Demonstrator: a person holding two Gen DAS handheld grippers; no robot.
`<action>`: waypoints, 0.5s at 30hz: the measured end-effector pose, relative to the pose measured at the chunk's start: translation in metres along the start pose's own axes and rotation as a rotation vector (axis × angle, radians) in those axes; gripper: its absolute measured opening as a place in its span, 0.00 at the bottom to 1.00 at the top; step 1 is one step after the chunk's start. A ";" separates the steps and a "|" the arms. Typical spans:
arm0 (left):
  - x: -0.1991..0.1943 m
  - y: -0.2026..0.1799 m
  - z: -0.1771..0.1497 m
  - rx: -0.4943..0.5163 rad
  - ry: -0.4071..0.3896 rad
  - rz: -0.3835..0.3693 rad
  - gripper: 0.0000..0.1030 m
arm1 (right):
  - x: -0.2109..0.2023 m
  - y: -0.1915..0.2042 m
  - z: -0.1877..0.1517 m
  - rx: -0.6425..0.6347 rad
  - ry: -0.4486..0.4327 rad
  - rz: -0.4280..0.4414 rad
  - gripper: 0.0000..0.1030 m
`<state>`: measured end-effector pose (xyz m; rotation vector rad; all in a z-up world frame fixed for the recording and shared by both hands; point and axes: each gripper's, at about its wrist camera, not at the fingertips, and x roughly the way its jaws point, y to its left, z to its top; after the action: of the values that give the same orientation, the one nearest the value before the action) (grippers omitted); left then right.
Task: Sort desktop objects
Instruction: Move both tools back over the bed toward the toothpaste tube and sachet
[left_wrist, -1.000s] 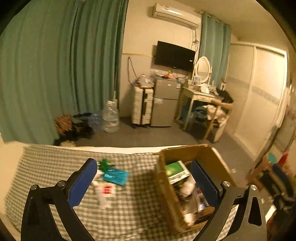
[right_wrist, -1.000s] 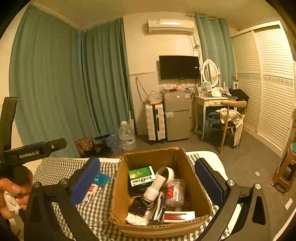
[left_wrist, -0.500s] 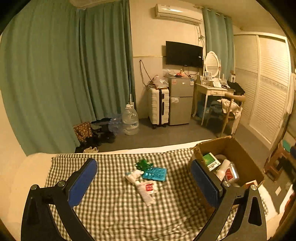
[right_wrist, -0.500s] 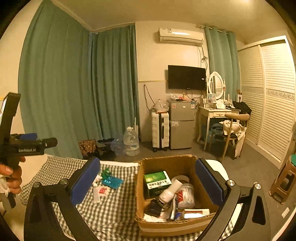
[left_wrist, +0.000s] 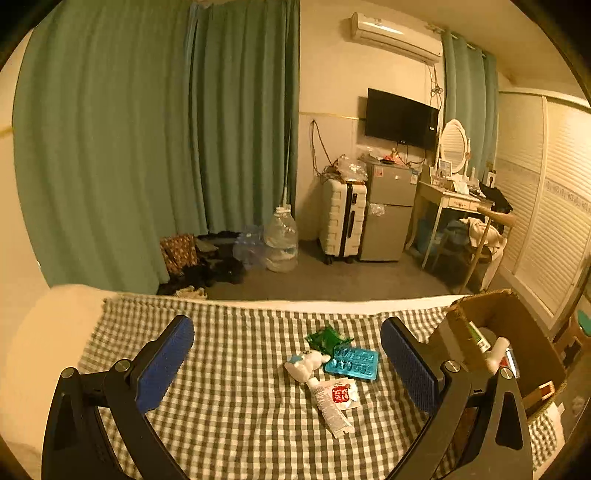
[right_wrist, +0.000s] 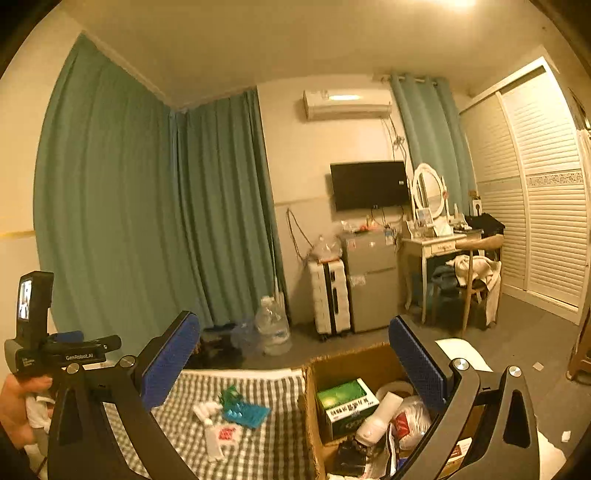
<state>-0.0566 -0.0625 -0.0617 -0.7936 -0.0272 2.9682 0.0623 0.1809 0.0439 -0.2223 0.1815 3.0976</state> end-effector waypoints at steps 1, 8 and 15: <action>0.010 0.003 -0.008 -0.002 0.013 -0.009 1.00 | 0.008 0.003 -0.005 -0.014 0.020 -0.002 1.00; 0.070 0.013 -0.041 -0.043 0.151 -0.011 1.00 | 0.054 0.043 -0.042 -0.108 0.140 0.051 1.00; 0.126 -0.002 -0.090 -0.015 0.306 -0.045 1.00 | 0.101 0.071 -0.074 -0.168 0.220 0.135 1.00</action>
<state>-0.1203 -0.0511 -0.2024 -1.2209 -0.0492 2.7744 -0.0299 0.1038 -0.0351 -0.5798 -0.0633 3.2176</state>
